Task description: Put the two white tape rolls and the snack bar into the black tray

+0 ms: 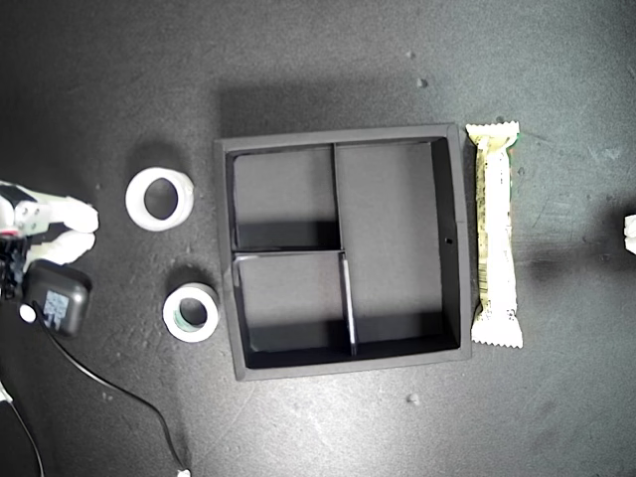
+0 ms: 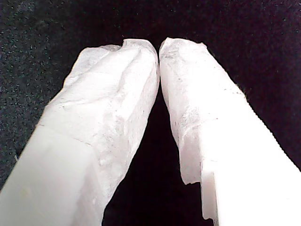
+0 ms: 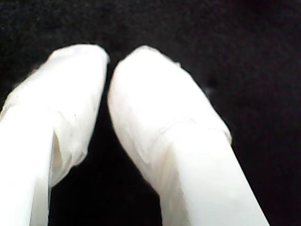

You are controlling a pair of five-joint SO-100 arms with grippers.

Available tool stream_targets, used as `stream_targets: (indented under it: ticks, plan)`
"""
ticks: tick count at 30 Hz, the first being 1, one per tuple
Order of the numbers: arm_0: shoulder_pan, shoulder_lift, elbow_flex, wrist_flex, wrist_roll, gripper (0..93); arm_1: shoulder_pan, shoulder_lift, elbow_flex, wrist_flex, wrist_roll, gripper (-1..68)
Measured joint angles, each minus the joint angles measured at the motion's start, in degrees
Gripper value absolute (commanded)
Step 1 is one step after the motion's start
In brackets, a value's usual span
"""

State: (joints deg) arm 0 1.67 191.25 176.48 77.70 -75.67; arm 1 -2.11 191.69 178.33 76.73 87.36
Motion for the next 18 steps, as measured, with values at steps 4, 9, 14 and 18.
stream_targets:
  ticks: [4,9,14,18]
  plan:
    - [0.0,0.0,0.0,0.0,-0.4,1.1,1.5,0.0,0.0,0.0,0.0,13.1]
    - [0.0,0.0,0.0,0.0,-0.4,1.1,1.1,0.0,0.0,0.0,0.0,13.0]
    - [0.0,0.0,0.0,0.0,-0.4,1.1,1.5,0.0,0.0,0.0,0.0,13.2]
    - [0.0,0.0,0.0,0.0,-0.4,1.1,1.2,0.0,0.0,0.0,0.0,13.5]
